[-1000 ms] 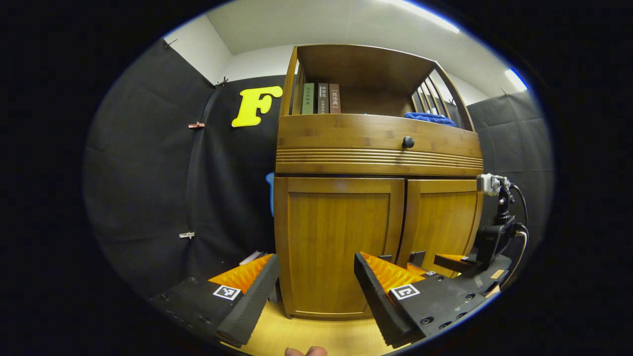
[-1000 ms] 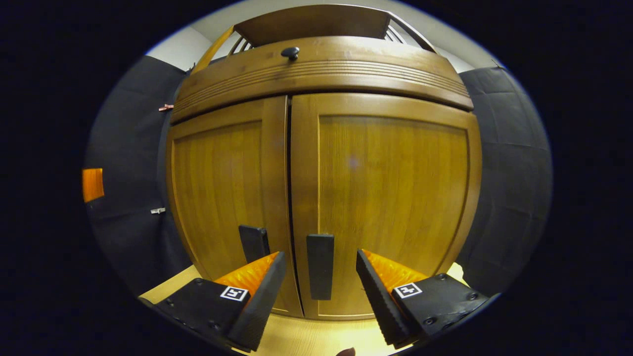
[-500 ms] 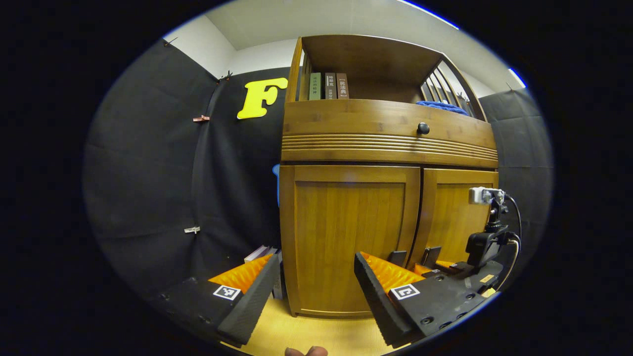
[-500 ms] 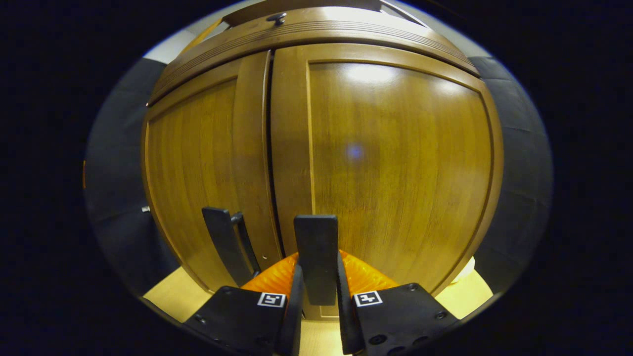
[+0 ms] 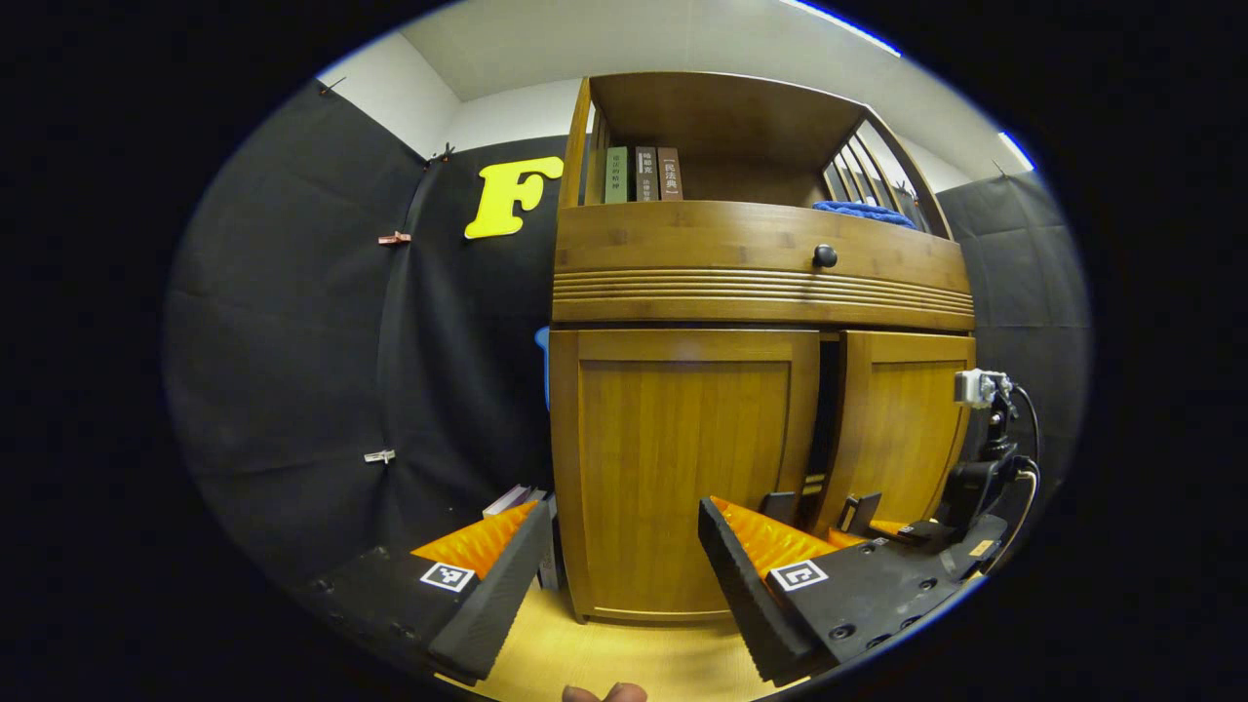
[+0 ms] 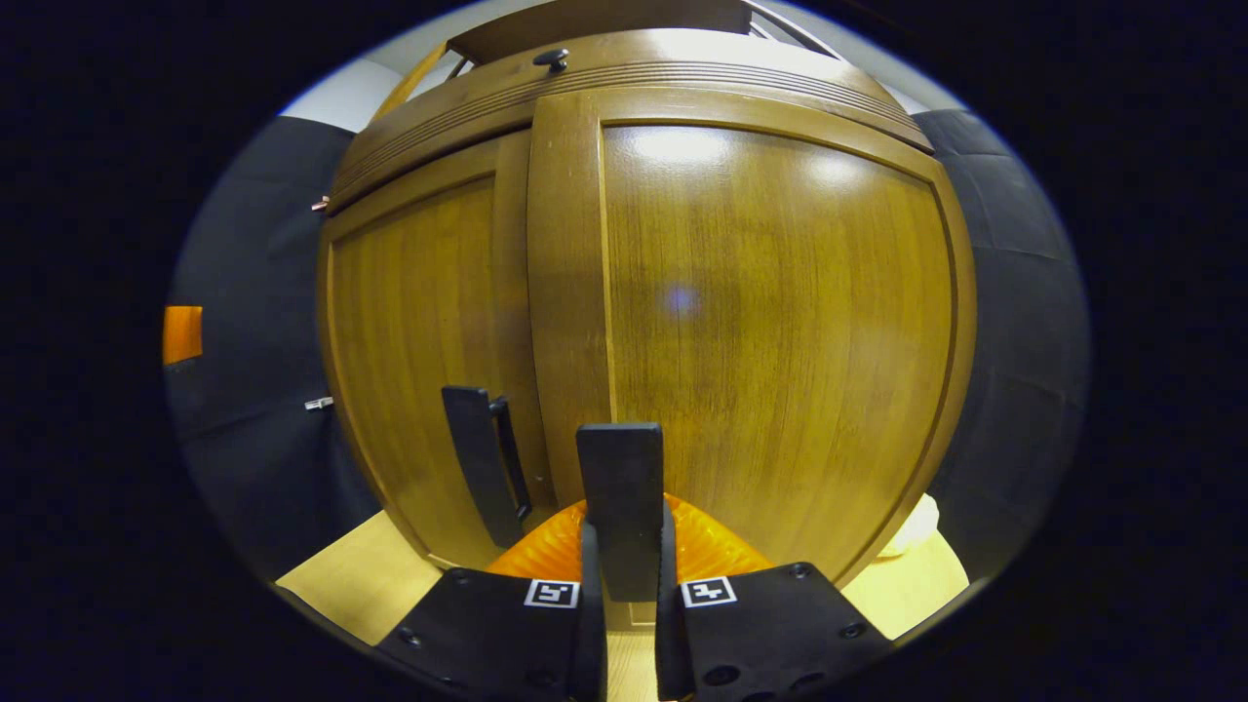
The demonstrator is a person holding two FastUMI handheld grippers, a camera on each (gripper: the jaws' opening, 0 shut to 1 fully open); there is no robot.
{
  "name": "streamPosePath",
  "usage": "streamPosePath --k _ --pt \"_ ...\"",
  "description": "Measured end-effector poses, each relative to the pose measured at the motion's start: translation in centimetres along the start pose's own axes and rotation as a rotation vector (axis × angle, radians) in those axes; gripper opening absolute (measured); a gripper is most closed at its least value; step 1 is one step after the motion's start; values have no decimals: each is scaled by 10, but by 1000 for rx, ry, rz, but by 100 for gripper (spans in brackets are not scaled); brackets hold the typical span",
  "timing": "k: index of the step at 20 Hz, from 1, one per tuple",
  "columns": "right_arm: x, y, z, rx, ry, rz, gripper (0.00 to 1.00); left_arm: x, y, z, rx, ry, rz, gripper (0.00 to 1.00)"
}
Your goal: Open the right door of the double-door shoe cabinet with the right hand, and open the left door with the left hand.
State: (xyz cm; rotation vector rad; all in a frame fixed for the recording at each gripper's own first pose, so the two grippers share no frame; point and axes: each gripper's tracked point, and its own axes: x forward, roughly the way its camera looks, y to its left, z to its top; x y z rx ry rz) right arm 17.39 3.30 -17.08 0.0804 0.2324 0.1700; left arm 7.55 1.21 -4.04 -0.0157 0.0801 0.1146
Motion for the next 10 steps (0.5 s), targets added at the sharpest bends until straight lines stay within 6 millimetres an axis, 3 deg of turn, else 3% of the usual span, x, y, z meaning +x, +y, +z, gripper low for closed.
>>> streamPosePath --k 10 --pt "-79 -27 -8 0 -6 11 23 -9 -21 1 -8 2 -38 93"
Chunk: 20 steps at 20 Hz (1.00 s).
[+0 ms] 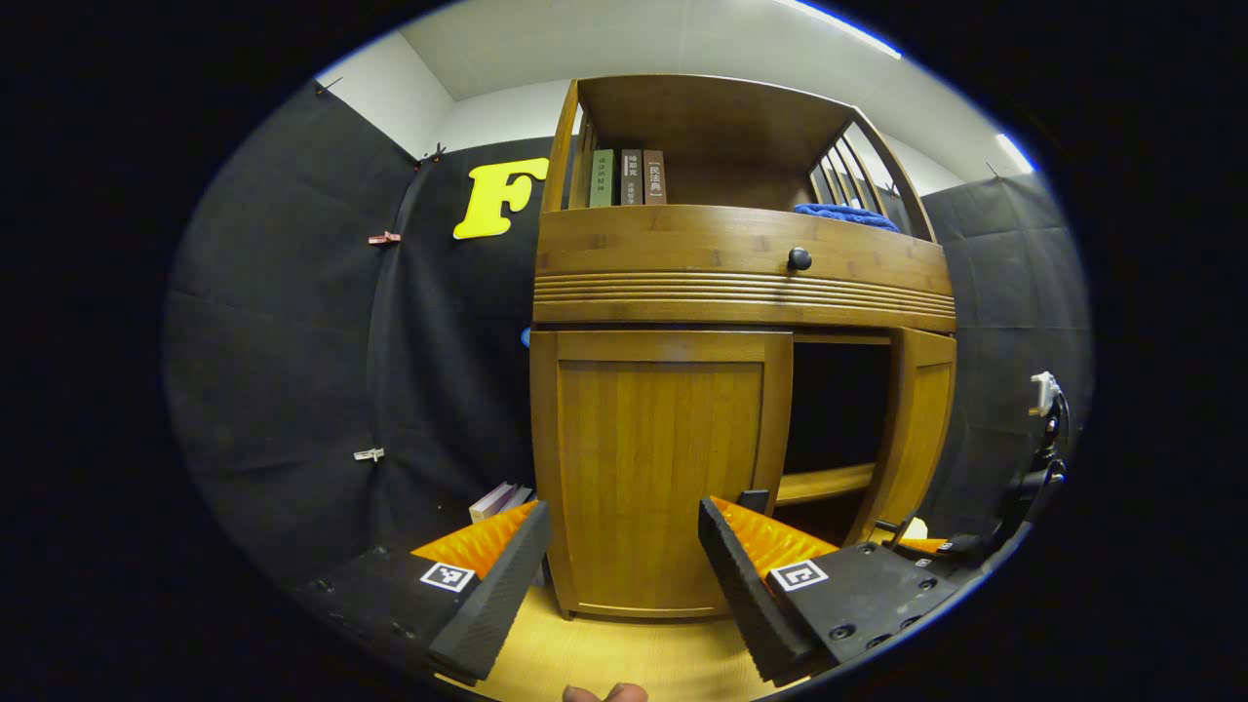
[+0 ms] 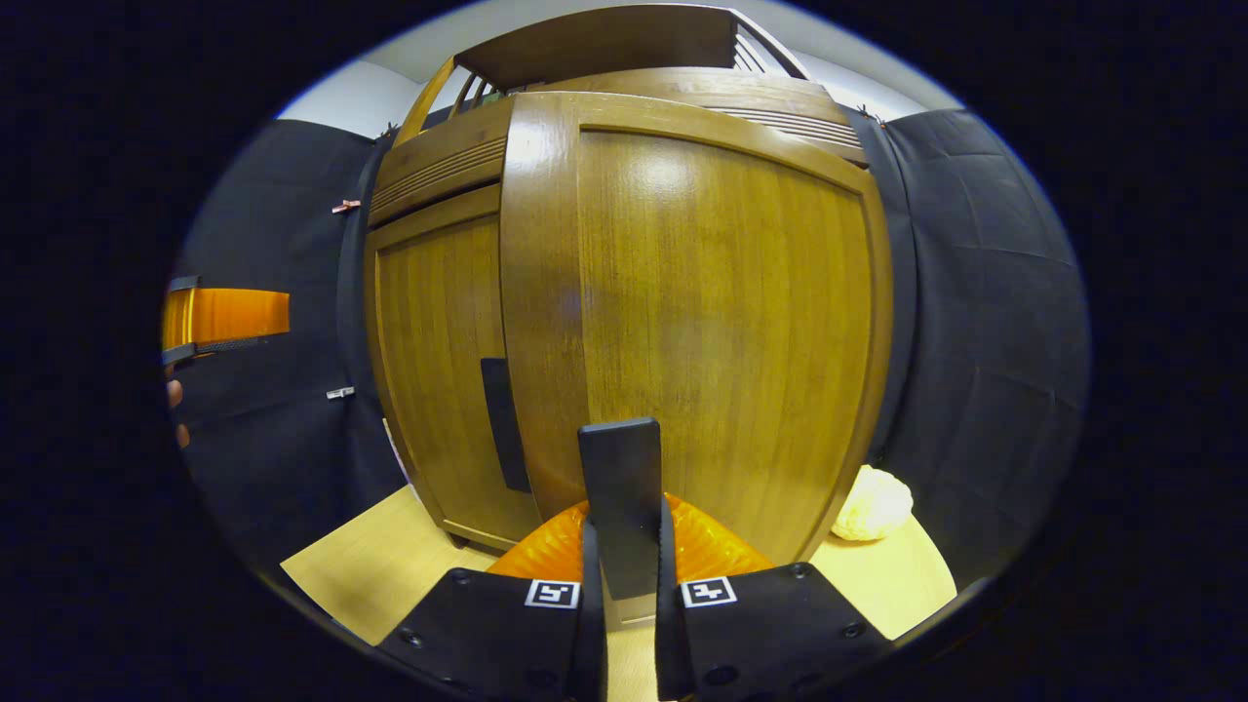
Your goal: Open the right door of the double-door shoe cabinet with the right hand, and open the left door with the left hand.
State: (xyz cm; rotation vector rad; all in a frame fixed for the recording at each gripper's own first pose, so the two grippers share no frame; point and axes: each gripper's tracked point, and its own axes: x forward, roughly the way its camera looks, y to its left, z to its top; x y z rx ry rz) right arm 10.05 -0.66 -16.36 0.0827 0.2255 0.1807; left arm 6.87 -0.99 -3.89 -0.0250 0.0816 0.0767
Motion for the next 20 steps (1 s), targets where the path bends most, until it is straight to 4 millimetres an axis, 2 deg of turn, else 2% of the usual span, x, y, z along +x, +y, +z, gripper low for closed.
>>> streamPosePath --k 4,13,20 --pt "-25 -14 -4 3 3 2 23 2 -13 1 7 -2 -29 93" --pt "-65 -51 -9 6 12 -40 23 15 -50 1 27 -3 -109 94" --pt "-101 -101 -11 57 17 -101 22 24 -84 3 25 -8 -171 94"
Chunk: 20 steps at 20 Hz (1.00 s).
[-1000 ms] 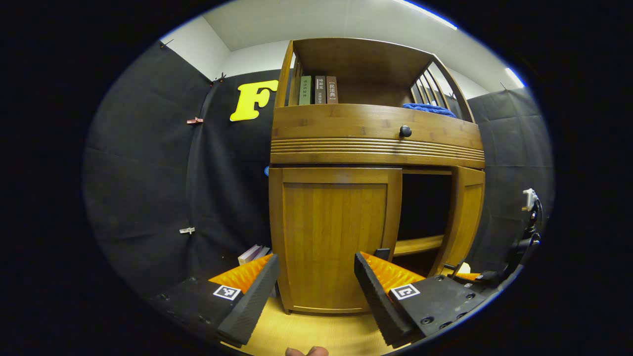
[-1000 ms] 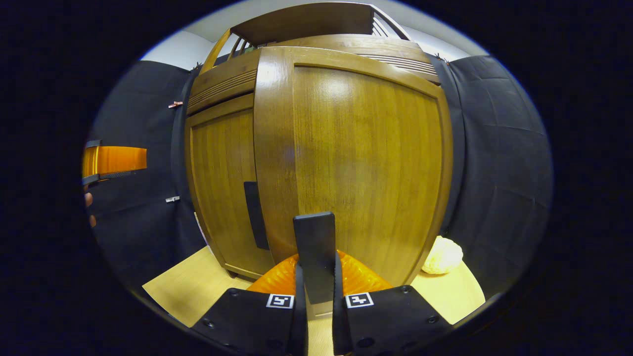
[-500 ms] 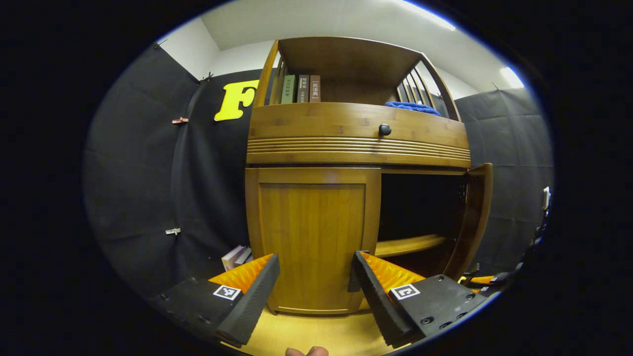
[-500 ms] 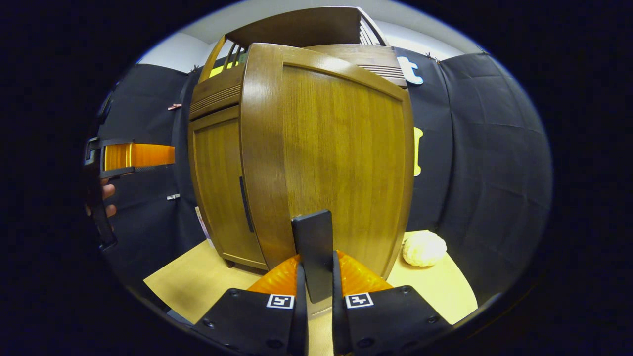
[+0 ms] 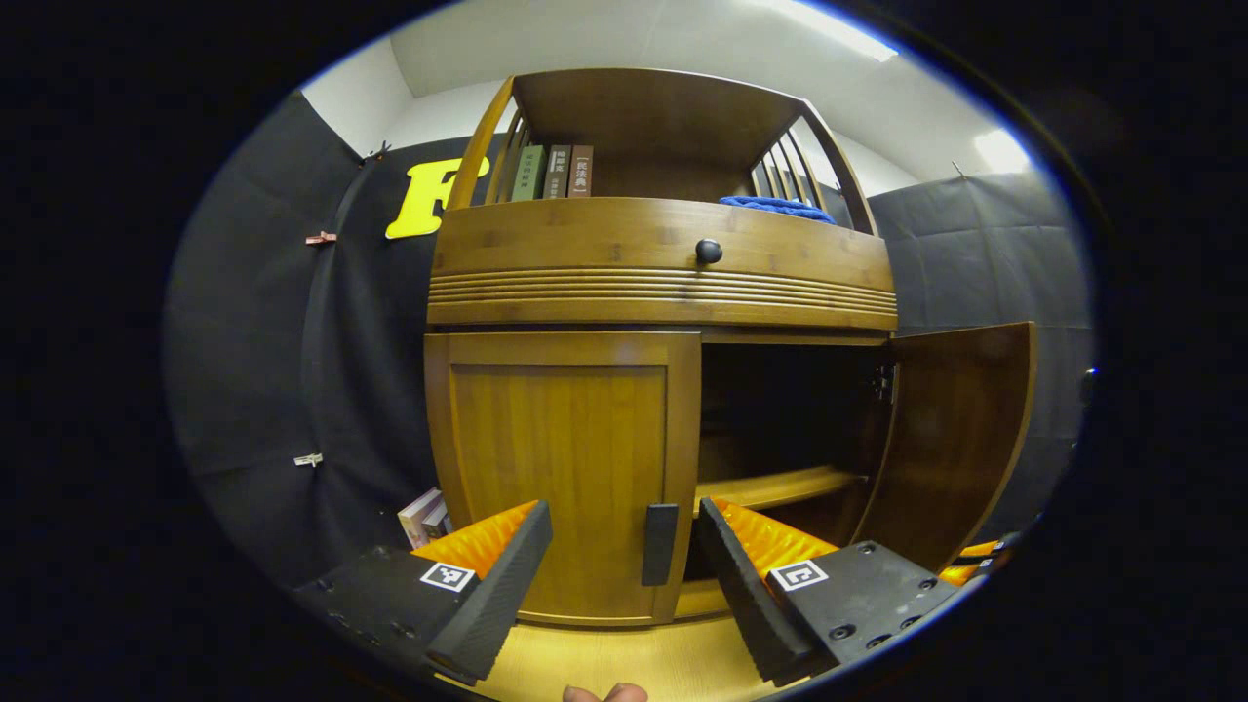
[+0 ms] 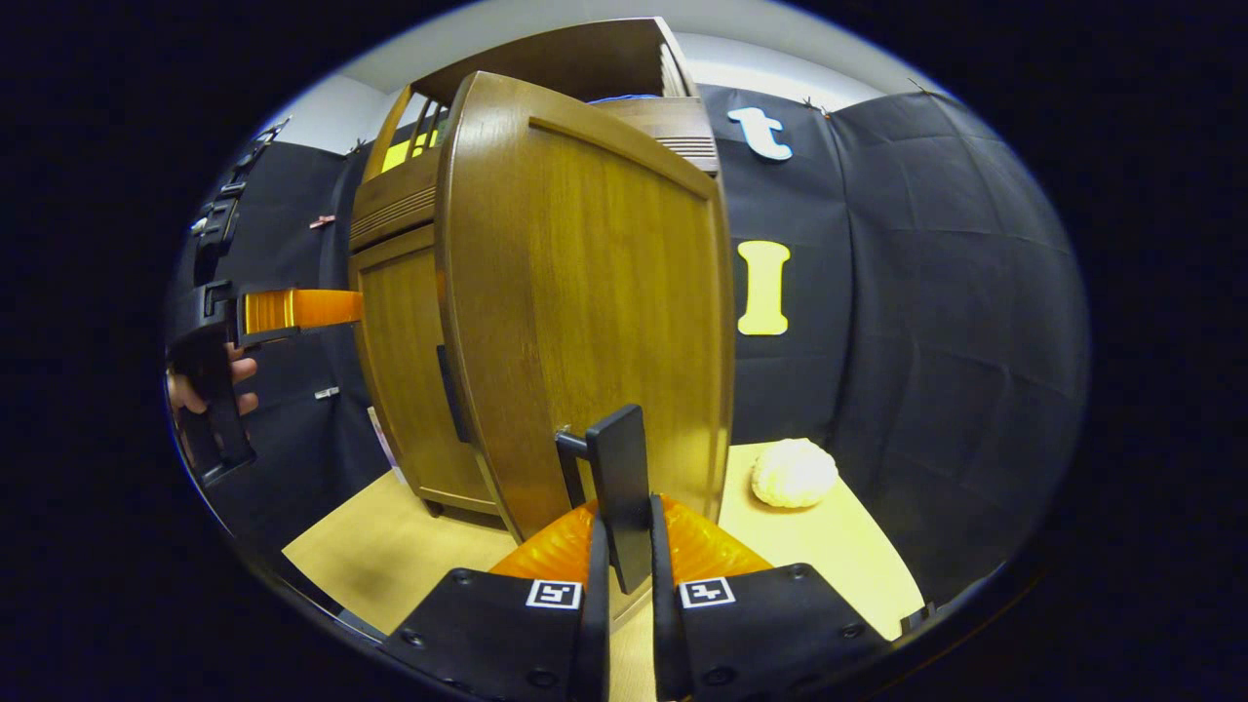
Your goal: Open the right door of the double-door shoe cabinet with the right hand, and open the left door with the left hand.
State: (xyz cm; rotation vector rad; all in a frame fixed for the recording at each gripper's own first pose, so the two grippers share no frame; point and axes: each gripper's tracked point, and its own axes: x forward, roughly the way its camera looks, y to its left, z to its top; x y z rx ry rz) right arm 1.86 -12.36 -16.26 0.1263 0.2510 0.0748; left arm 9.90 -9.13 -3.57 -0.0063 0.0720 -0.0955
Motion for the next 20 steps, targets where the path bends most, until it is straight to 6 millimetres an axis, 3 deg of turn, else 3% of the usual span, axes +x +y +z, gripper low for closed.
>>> streamPosePath --k 3,8,15,16,17,18,20 --pt "-11 -19 7 24 -11 -23 21 2 -16 -3 9 1 -33 96" --pt "-26 -68 11 -13 -20 -58 20 12 -39 -7 0 13 -73 94" --pt "-40 -127 28 -26 -49 -145 16 28 -44 -24 -8 35 -60 94" --pt "-42 -132 29 -16 -58 -149 16 31 -42 -29 -17 42 -51 93" --pt "-44 -127 31 1 -62 -136 6 34 -39 -33 -27 46 -38 93" --pt "-44 -125 31 2 -64 -141 16 38 -36 -36 -37 48 -25 93" --pt "-44 -130 33 -43 -75 -193 16 49 -30 -47 -48 60 -5 93"
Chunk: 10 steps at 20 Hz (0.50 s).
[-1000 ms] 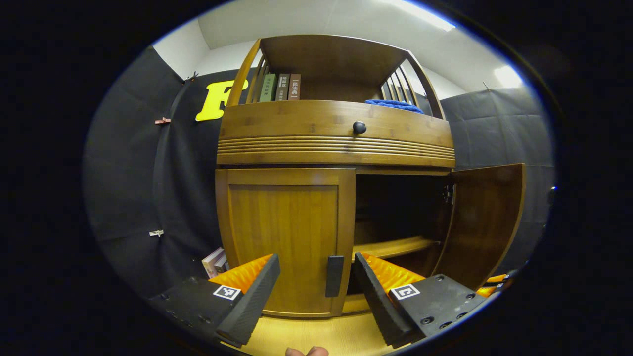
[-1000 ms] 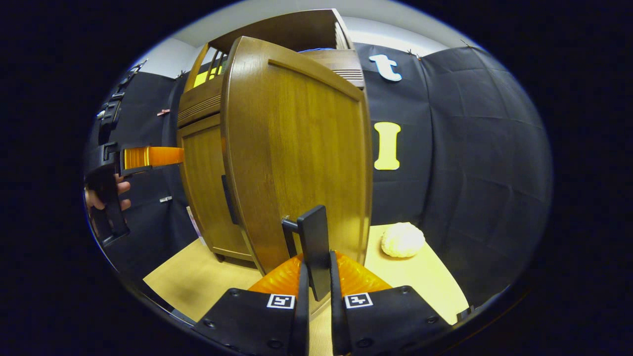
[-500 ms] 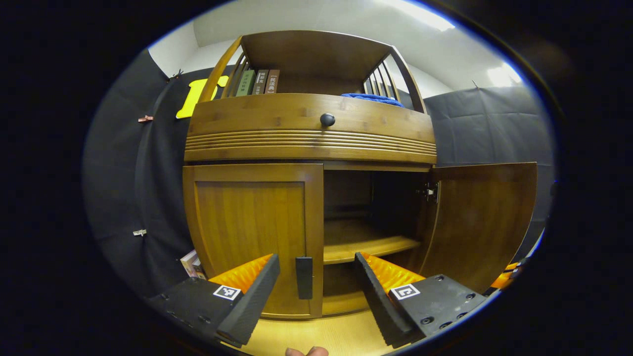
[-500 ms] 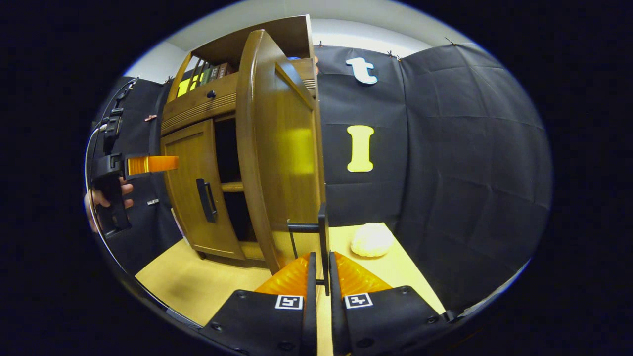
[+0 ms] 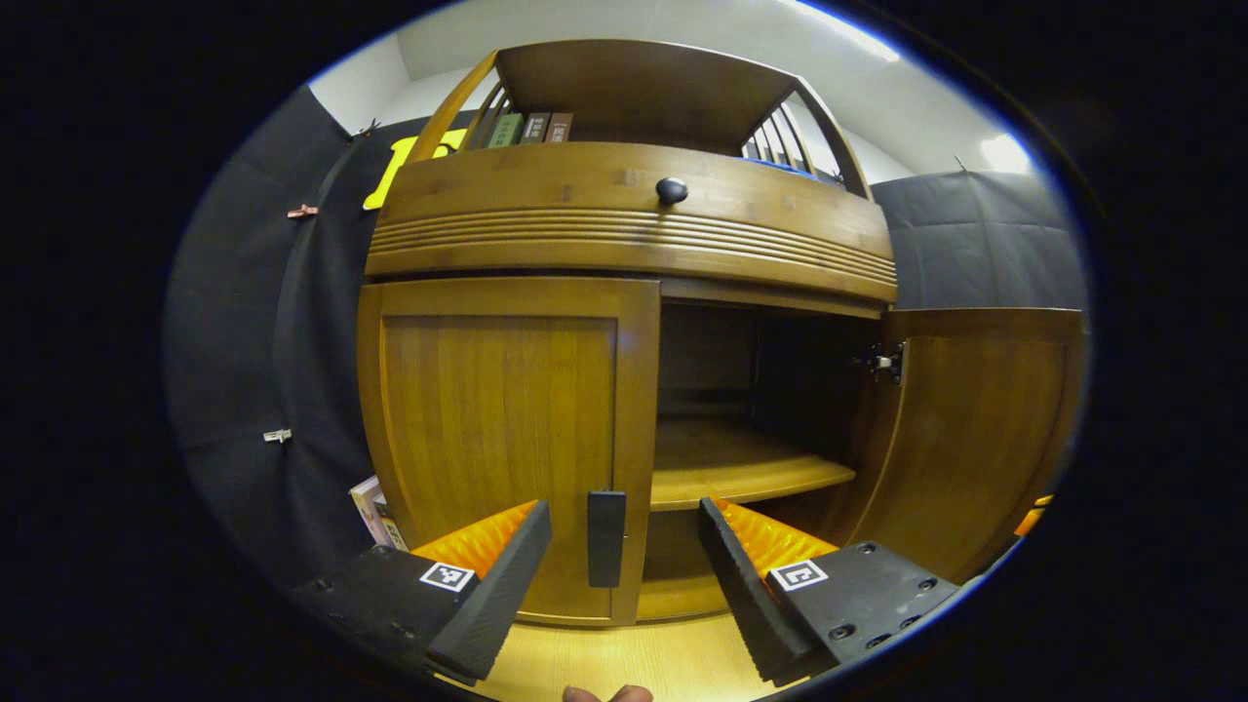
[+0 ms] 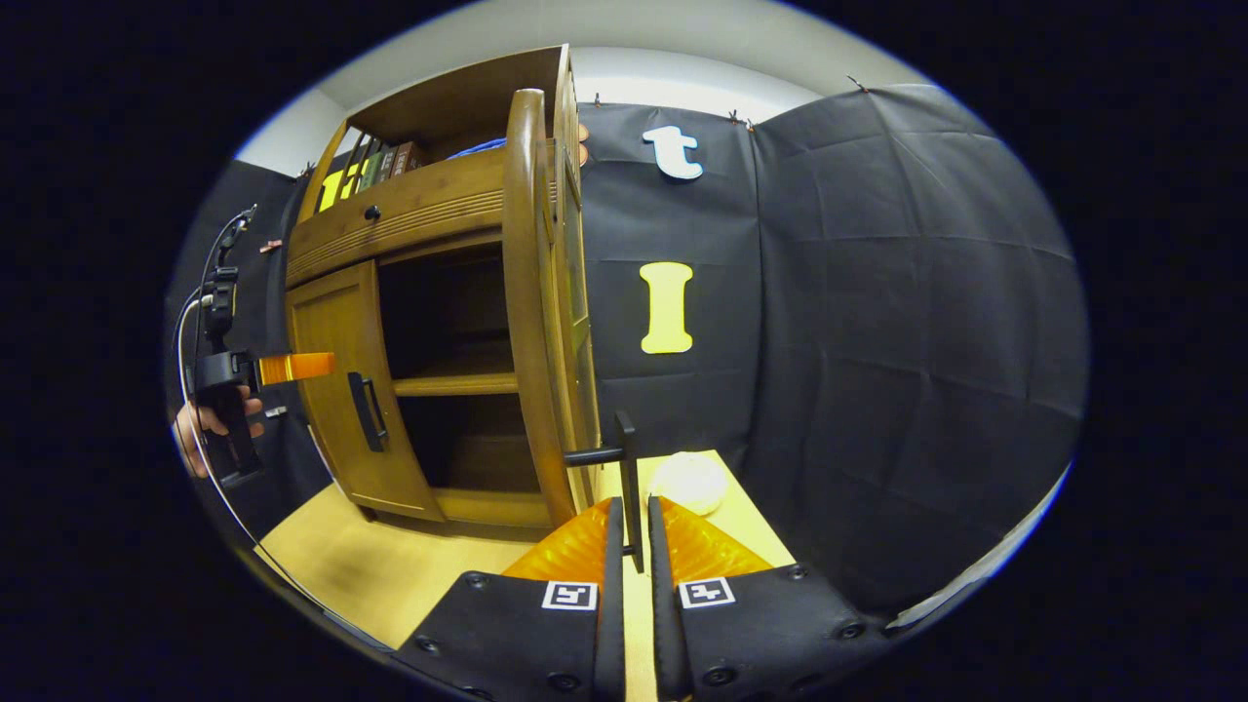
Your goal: Open the right door of the double-door shoe cabinet with the right hand, and open the left door with the left hand.
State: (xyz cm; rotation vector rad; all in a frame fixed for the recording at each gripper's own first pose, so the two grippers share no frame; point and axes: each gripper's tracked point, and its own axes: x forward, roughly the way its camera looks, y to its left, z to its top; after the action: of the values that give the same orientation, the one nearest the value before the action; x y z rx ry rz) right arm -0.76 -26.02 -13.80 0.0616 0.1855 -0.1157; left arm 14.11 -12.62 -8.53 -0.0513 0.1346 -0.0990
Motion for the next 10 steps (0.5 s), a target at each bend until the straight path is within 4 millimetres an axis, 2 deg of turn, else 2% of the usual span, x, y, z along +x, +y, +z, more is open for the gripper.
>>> streamPosePath --k 2,4,7,9,10 --pt "-2 -14 4 -30 -9 -65 23 11 3 -11 -1 19 11 94" --pt "-9 -29 13 -28 -22 -127 52 24 8 -21 7 35 24 94" --pt "-21 -36 20 7 -40 -152 96 38 8 -31 17 27 19 94" --pt "-32 -42 24 4 -60 -178 97 47 9 -35 33 15 16 94" --pt "-36 -43 25 -2 -64 -185 99 53 10 -37 43 18 20 89"
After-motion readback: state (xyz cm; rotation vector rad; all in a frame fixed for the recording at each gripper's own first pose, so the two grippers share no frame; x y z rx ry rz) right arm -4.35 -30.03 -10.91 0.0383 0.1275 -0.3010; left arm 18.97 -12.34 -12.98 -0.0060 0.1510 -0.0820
